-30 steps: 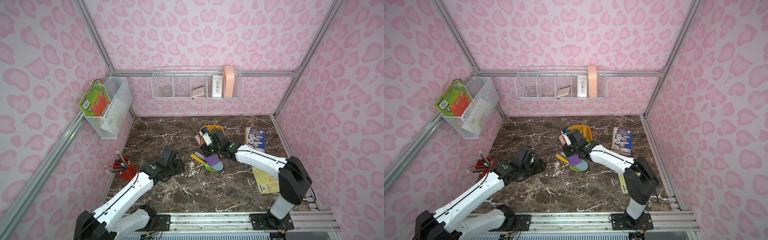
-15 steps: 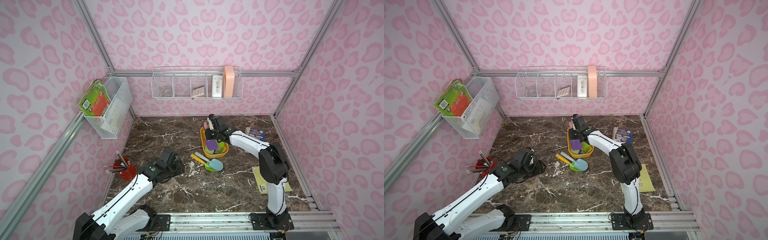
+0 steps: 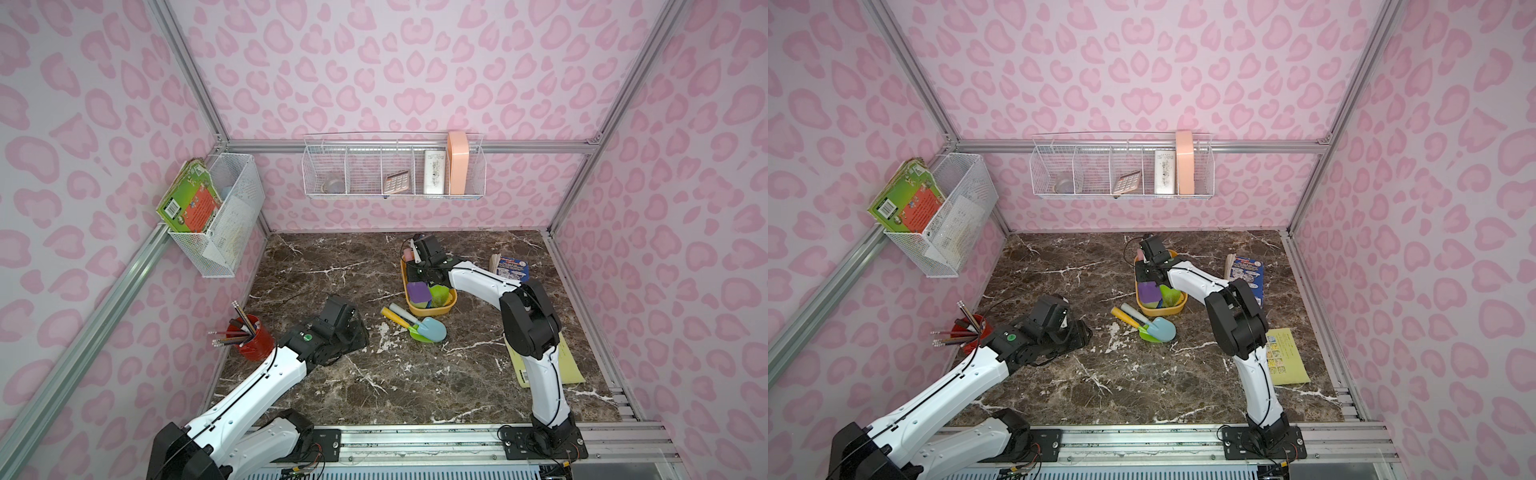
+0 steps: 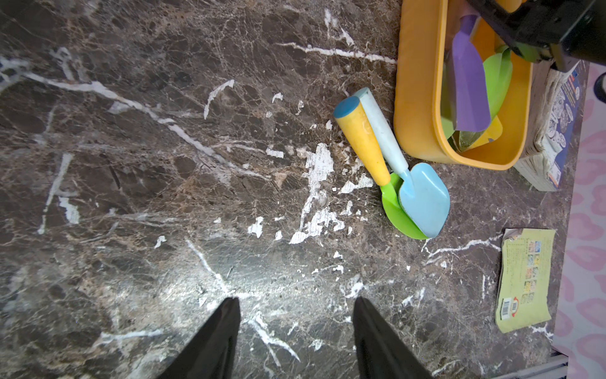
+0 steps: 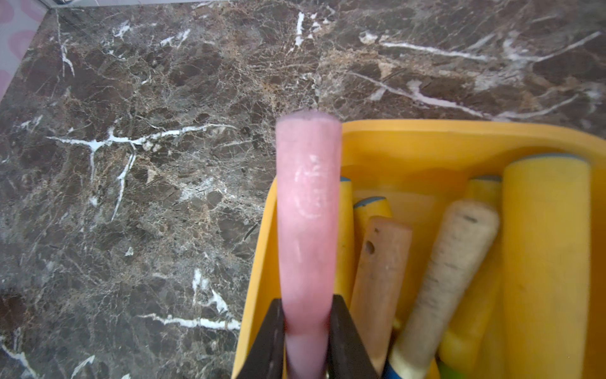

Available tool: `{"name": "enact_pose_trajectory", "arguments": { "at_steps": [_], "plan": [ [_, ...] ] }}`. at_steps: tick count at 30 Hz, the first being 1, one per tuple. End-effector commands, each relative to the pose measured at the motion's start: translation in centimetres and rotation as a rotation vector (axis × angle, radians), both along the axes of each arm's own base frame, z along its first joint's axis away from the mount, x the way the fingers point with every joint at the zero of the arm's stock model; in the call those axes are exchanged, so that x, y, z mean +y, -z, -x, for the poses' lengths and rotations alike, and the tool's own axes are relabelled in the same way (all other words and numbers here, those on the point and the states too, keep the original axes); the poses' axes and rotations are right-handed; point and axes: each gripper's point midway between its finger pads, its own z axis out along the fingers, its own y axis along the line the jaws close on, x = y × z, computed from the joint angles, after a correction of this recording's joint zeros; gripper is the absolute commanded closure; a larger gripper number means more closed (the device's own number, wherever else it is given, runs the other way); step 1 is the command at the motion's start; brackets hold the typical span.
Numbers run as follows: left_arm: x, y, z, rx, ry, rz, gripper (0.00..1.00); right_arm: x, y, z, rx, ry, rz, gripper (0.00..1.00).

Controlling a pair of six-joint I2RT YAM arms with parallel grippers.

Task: Put the shovel into the storage box
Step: Place the shovel in the storage box.

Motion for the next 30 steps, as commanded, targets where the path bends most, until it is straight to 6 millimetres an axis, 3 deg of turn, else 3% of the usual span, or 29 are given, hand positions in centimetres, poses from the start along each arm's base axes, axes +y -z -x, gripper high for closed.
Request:
{"name": "enact_pose_trajectory", "arguments": {
  "at_steps": [1, 7, 13, 22, 30],
  "plan": [
    [0.3, 0.1, 0.0, 0.0, -0.005, -0.016, 0.4, -0.3, -0.2, -0.2, -0.018, 0.021, 0.003, 0.82],
    [0.1, 0.2, -0.2, 0.003, 0.0, -0.013, 0.4, -0.4, 0.4, 0.0, -0.007, 0.027, 0.011, 0.75],
    [0.2, 0.1, -0.1, 0.001, -0.004, -0.015, 0.4, 0.0, -1.5, 0.2, -0.034, 0.016, -0.013, 0.57],
    [-0.5, -0.3, -0.7, -0.003, 0.026, -0.011, 0.4, -0.5, -5.3, 1.6, -0.082, 0.003, -0.052, 0.57],
    [-1.8, -1.1, -1.5, -0.016, 0.082, 0.003, 0.38, -2.0, -7.9, 5.8, -0.116, -0.059, -0.093, 0.58]
  ]
}}
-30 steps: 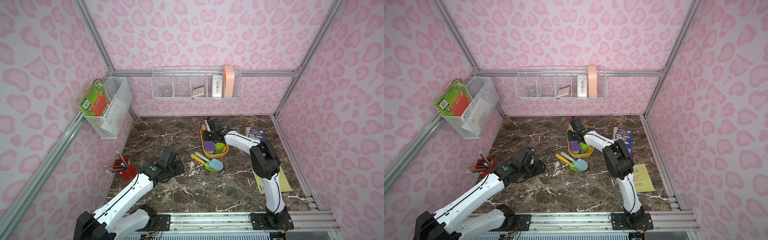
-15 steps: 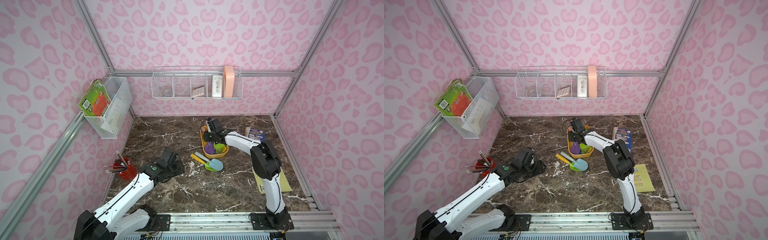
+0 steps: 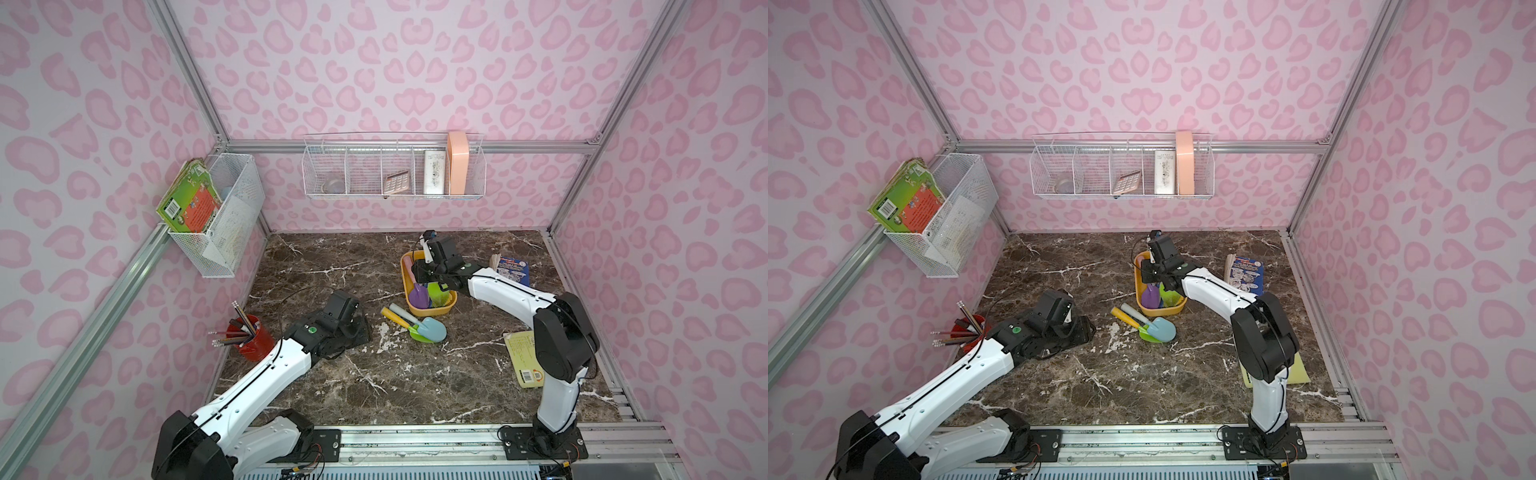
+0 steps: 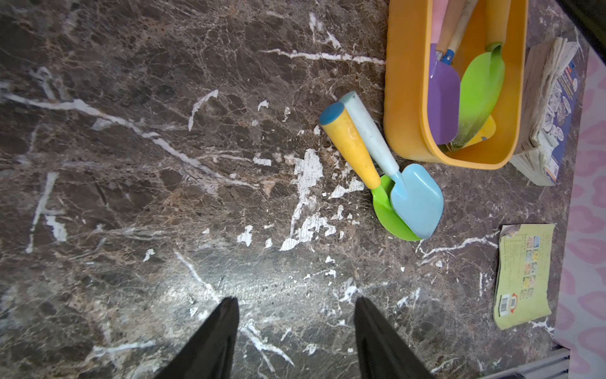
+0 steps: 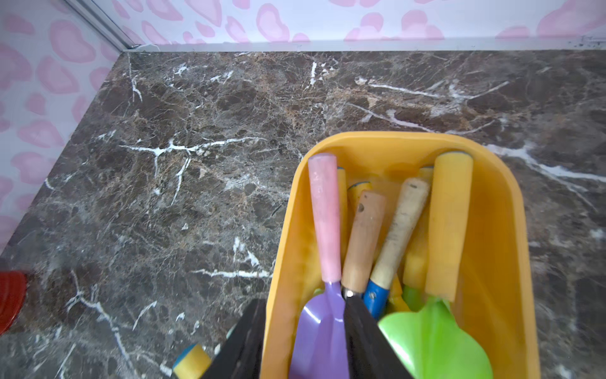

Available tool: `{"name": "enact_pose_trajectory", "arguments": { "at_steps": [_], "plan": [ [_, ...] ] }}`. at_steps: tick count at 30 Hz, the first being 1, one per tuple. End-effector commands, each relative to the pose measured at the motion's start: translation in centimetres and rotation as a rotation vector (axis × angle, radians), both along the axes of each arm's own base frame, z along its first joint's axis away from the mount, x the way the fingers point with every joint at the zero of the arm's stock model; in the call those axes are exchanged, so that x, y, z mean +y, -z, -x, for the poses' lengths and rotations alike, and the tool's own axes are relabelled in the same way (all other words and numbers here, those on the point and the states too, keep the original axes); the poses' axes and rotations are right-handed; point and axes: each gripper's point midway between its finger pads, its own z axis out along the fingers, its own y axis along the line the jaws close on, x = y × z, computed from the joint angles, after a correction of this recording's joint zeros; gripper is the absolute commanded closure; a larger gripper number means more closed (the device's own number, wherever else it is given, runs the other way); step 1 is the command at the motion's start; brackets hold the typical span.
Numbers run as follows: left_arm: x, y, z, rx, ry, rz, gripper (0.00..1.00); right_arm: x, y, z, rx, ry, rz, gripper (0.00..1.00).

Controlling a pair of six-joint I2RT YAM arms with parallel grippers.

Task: Put the shovel into the storage box
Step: Place the shovel in the storage box, then pick up the shovel from the center of the board.

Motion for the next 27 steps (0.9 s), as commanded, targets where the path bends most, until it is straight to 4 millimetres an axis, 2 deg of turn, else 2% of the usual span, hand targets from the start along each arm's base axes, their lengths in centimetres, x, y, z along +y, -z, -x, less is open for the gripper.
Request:
{"name": "enact_pose_trajectory", "arguments": {
  "at_steps": [1, 10, 12, 15, 21, 27],
  "plan": [
    [-1.1, -0.6, -0.4, -0.016, 0.055, 0.02, 0.38, 0.0, -0.8, 1.8, -0.02, -0.05, -0.026, 0.58],
    [-3.9, 0.2, -1.4, 0.011, 0.121, 0.052, 0.38, 0.0, 0.0, 8.4, -0.047, -0.246, 0.003, 0.57],
    [-4.0, 0.7, -1.7, 0.018, 0.114, 0.042, 0.39, 0.2, 0.6, 9.9, -0.044, -0.284, 0.01, 0.56],
    [-3.2, 1.7, -2.2, 0.025, 0.07, -0.007, 0.39, 0.7, 2.2, 11.6, -0.02, -0.313, 0.031, 0.55],
    [-4.3, 2.5, -3.1, 0.023, 0.093, 0.032, 0.38, 1.8, 4.4, 13.2, 0.005, -0.359, 0.028, 0.49],
    [-4.7, 2.0, -3.6, -0.006, 0.117, 0.099, 0.37, 2.6, 6.5, 12.9, 0.024, -0.382, 0.048, 0.46]
  ]
}}
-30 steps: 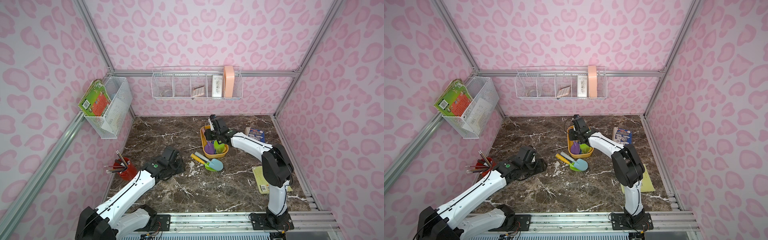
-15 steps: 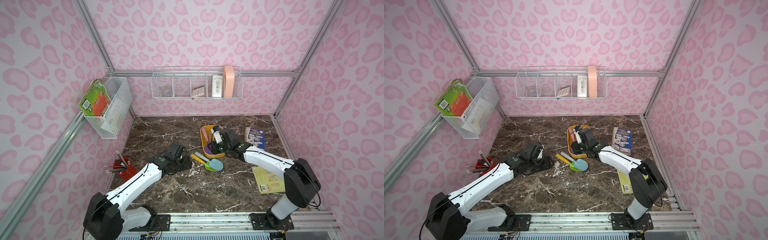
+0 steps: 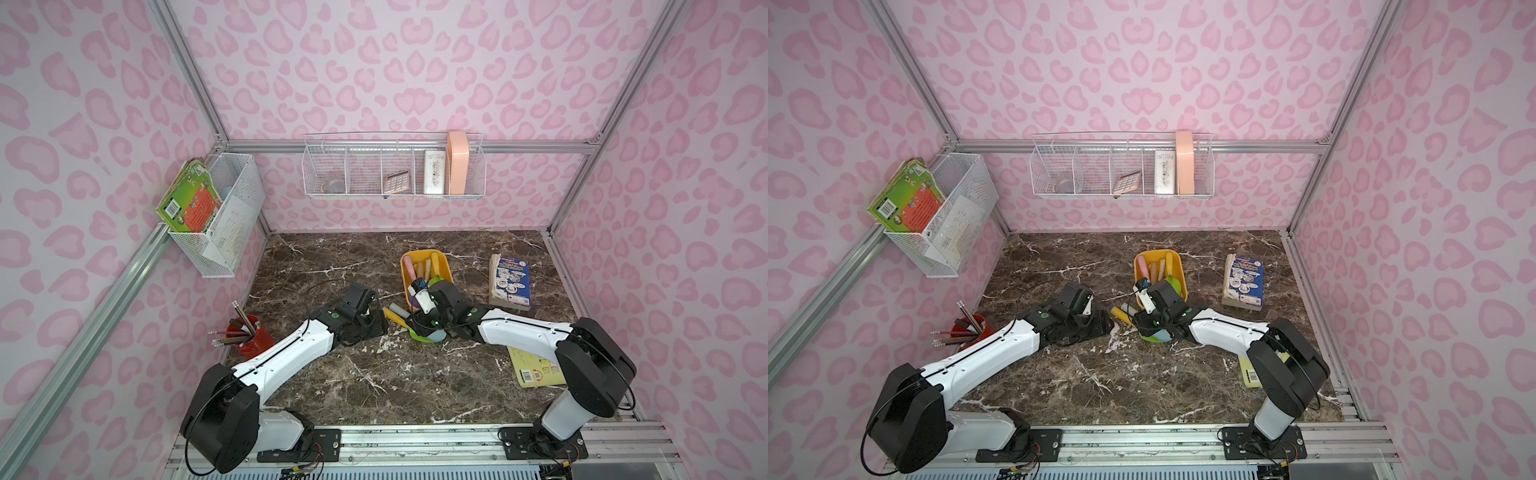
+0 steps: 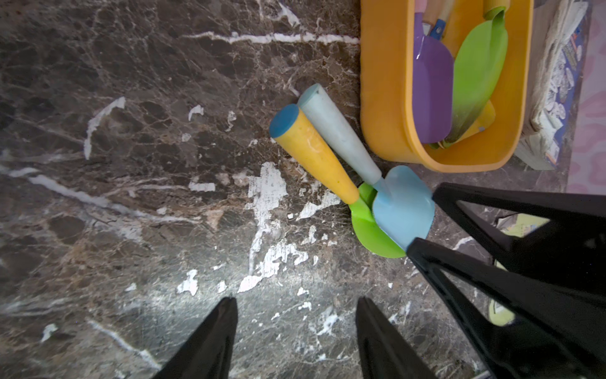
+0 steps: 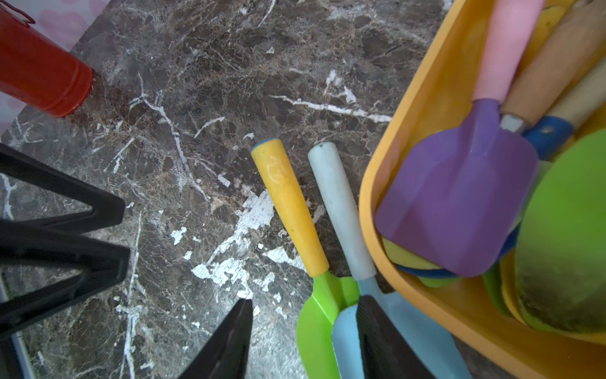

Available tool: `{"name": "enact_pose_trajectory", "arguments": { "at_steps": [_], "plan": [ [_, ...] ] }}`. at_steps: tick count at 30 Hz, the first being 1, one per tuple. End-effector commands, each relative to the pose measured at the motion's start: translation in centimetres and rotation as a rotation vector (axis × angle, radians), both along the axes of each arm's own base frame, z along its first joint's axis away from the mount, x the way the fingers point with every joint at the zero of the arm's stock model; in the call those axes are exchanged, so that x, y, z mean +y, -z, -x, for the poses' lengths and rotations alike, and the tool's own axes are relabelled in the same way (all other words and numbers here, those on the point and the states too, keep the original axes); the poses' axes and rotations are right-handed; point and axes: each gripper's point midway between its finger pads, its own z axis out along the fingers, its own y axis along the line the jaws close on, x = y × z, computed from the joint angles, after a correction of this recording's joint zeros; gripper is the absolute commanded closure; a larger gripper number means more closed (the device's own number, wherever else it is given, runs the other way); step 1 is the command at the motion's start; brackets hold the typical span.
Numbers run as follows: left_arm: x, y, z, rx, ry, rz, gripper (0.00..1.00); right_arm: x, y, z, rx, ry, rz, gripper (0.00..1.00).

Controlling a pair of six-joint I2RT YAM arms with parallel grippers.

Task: Put the shovel into the storage box
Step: Pick up the shovel from the center of the board.

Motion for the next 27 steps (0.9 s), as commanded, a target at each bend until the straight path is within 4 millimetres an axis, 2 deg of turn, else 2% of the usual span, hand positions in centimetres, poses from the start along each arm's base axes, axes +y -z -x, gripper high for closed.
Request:
{"name": "enact_pose_trajectory", "arguments": {
  "at_steps": [1, 10, 27],
  "plan": [
    [-0.4, -0.8, -0.5, -0.036, 0.025, 0.045, 0.37, 1.0, 0.1, -0.7, -0.027, -0.021, -0.018, 0.46],
    [1.1, -1.2, 0.0, -0.035, -0.008, 0.05, 0.38, 1.9, 0.9, -1.1, -0.014, -0.039, -0.002, 0.49],
    [2.3, -0.9, 0.5, -0.016, -0.041, 0.016, 0.4, 2.7, 4.6, -1.9, 0.023, -0.061, 0.115, 0.57]
  ]
}}
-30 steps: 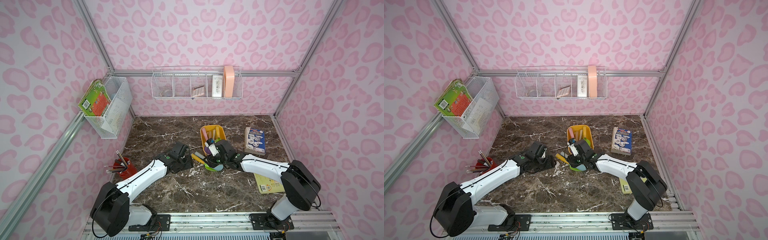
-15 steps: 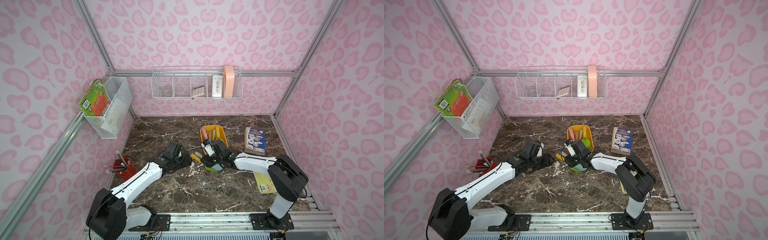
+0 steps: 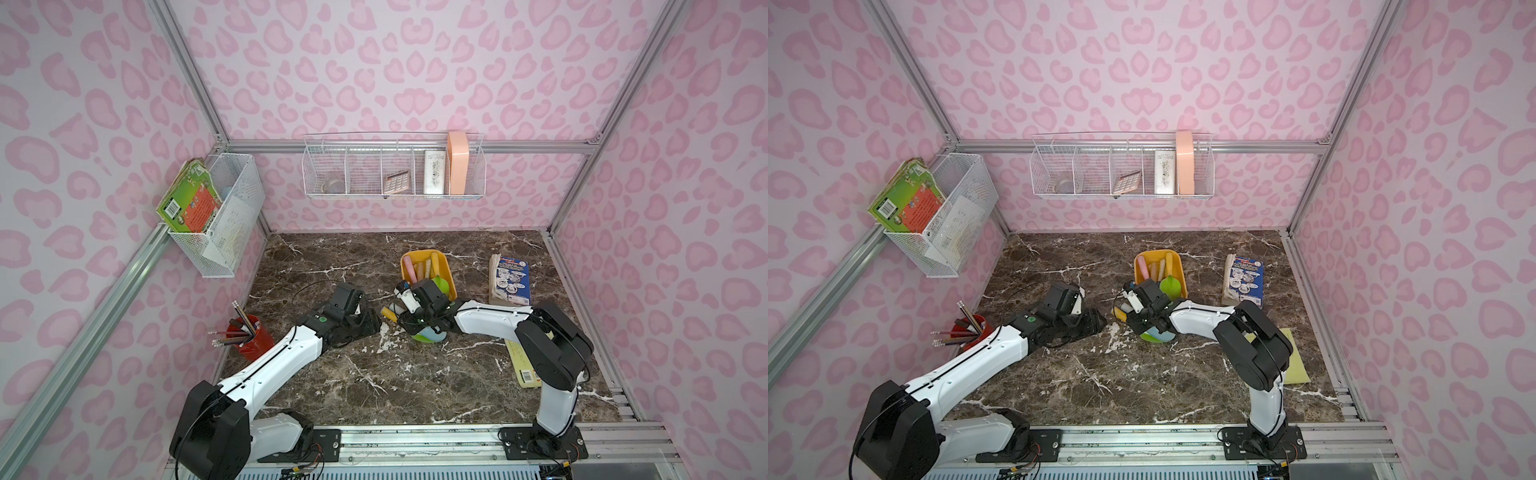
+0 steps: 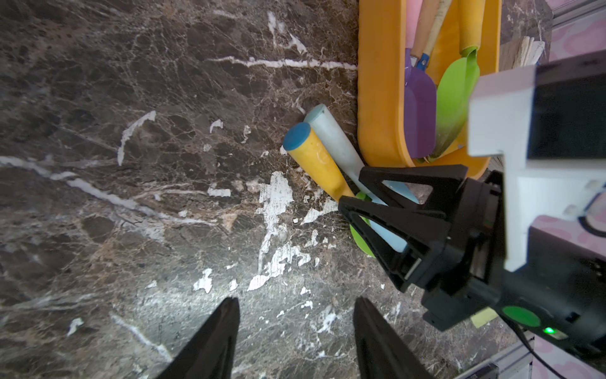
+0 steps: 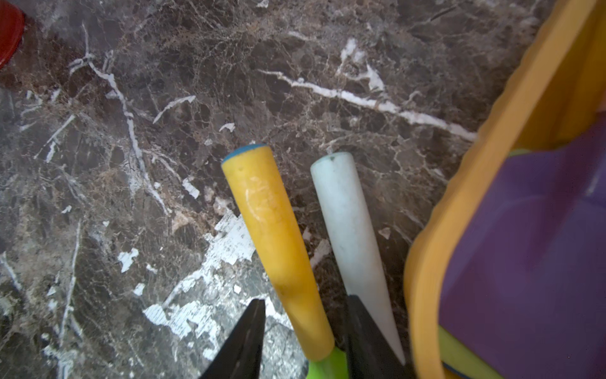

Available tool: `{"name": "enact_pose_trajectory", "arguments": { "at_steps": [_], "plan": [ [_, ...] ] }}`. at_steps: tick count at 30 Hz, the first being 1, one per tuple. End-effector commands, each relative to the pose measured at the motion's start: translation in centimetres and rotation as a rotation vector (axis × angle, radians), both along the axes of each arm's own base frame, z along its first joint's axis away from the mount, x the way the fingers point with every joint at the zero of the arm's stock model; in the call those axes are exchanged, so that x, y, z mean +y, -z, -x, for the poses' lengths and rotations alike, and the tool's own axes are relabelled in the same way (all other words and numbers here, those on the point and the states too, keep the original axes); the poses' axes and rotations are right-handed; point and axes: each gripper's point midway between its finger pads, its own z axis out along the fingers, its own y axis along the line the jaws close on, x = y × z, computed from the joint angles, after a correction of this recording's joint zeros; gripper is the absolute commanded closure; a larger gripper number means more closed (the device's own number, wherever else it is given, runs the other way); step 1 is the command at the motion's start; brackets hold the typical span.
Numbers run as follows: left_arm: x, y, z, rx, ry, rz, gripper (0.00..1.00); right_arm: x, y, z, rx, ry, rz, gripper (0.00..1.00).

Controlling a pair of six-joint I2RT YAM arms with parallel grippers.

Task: Put the shovel into the storage box
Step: Pick up the shovel from the center of the board.

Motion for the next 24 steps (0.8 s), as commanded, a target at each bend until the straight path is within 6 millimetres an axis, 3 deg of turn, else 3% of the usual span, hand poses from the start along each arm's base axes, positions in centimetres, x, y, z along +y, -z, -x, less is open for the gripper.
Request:
{"name": "enact_pose_trajectory", "arguments": {
  "at_steps": [1, 8, 24],
  "plan": [
    [0.6, 0.4, 0.4, 0.017, -0.009, -0.024, 0.4, -0.2, 0.6, -0.1, 0.0, 0.001, 0.025, 0.57],
    [0.7, 0.4, 0.5, 0.016, -0.012, -0.017, 0.4, 0.2, 1.8, 0.1, 0.007, -0.007, 0.049, 0.59],
    [0.8, 0.3, 0.5, 0.016, -0.019, -0.017, 0.4, 1.1, 2.3, 0.7, 0.01, -0.029, 0.051, 0.67]
  ]
}}
